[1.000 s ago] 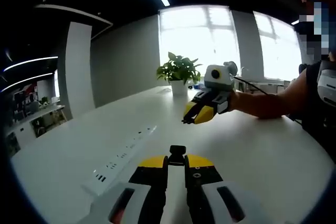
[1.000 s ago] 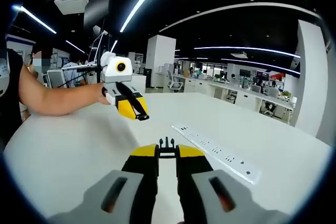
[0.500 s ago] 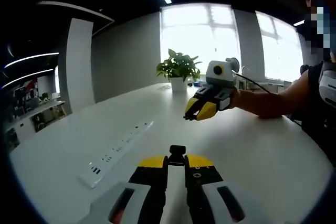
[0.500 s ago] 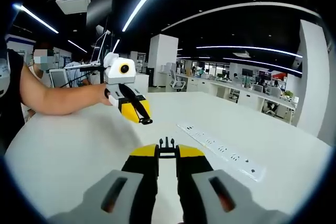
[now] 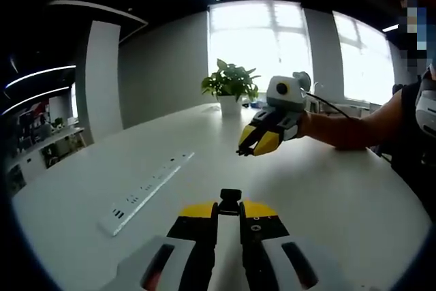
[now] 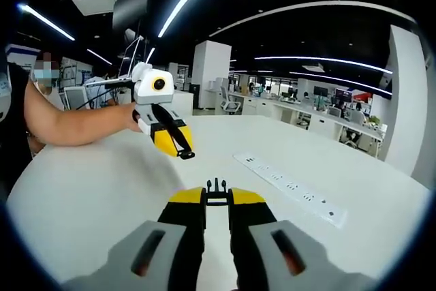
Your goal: Snap the two parts of the plastic buckle together until the buckle closes and remains connected.
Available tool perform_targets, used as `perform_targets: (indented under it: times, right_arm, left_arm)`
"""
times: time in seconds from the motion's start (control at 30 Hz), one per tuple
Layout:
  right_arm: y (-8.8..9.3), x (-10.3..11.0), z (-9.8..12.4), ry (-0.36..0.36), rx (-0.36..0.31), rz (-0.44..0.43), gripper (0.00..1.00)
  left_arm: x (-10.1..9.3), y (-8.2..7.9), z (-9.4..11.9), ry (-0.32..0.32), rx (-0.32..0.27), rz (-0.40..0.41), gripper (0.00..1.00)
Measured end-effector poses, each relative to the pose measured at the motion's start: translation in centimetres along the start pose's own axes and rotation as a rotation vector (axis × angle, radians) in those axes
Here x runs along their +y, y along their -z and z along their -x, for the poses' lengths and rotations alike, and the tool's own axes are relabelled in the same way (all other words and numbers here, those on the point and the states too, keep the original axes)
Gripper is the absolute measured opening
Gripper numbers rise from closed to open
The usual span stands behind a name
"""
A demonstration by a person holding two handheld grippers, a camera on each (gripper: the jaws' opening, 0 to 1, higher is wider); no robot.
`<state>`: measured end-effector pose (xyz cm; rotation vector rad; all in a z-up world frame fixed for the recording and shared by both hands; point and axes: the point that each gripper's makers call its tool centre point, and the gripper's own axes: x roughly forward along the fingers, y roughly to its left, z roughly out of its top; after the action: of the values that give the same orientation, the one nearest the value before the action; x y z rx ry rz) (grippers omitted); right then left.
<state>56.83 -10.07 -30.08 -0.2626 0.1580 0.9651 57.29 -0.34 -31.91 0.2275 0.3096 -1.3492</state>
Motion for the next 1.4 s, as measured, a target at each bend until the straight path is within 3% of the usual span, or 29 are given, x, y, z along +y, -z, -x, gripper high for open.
perform_targets:
  times: [0.3,0.63,1.4]
  right_arm:
    - [0.1,1.0,-0.1,-0.006,0.004,0.004,0.11]
    - [0.3,2.4,0.2,-0.011,0.018,0.013,0.11]
    - [-0.2,4.8,1.8,-0.003,0.011,0.023,0.11]
  left_arm:
    - [-0.8,0.0,0.7,-0.025,-0.013,-0.002,0.1]
    - [-1.5,0.8,1.0,-0.037,0.022,-0.007,0.1]
    - [-4.8,1.3,1.8,-0.033,0.026,-0.017,0.1]
